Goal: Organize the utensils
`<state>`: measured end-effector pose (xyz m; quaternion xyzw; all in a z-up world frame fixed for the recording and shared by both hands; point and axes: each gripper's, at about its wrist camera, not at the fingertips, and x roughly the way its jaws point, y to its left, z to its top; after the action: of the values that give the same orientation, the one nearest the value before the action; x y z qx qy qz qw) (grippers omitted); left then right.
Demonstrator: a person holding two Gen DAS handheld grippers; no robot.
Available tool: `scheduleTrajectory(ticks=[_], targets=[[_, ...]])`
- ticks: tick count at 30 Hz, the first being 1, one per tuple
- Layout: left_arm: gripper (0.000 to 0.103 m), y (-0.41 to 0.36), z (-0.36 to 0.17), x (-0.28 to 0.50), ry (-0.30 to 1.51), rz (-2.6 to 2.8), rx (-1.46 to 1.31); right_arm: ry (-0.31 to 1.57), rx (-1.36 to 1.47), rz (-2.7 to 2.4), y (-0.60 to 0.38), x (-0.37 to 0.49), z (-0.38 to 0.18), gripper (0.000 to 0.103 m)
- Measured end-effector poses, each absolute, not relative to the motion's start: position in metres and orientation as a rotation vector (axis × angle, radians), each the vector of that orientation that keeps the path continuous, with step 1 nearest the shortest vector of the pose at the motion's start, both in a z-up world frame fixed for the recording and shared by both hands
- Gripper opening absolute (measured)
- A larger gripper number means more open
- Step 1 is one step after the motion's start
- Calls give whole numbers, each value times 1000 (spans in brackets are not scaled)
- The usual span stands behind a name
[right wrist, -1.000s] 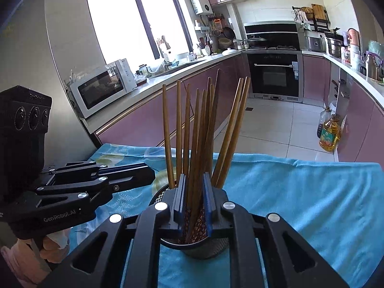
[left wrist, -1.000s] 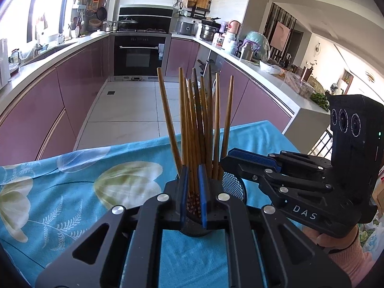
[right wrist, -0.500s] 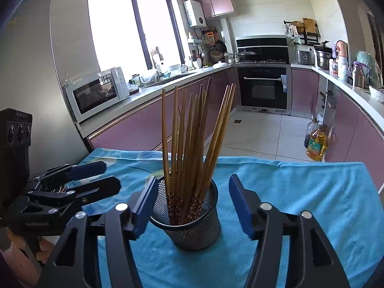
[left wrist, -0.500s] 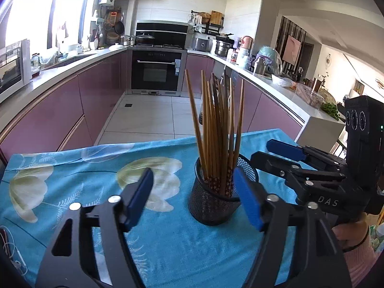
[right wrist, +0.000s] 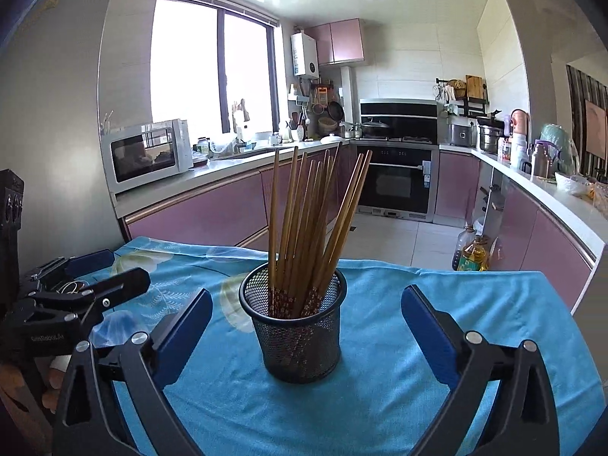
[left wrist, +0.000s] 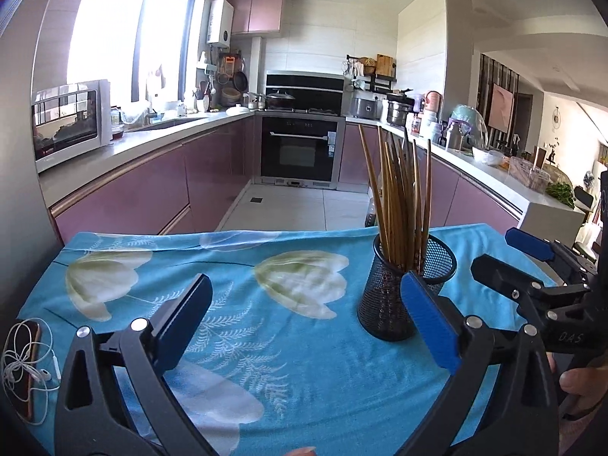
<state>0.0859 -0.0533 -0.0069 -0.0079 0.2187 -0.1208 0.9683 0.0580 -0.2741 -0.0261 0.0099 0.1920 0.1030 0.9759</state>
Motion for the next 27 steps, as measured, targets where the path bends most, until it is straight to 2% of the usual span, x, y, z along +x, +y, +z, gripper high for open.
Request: scheduleTrajectory(ticks=[4, 27], targets=[[98, -44, -6, 68, 378, -197, -23, 355, 18, 190, -271, 47, -28, 96], [98, -28, -6, 39, 266, -130, -51, 222, 27, 119, -266, 12, -25, 96]])
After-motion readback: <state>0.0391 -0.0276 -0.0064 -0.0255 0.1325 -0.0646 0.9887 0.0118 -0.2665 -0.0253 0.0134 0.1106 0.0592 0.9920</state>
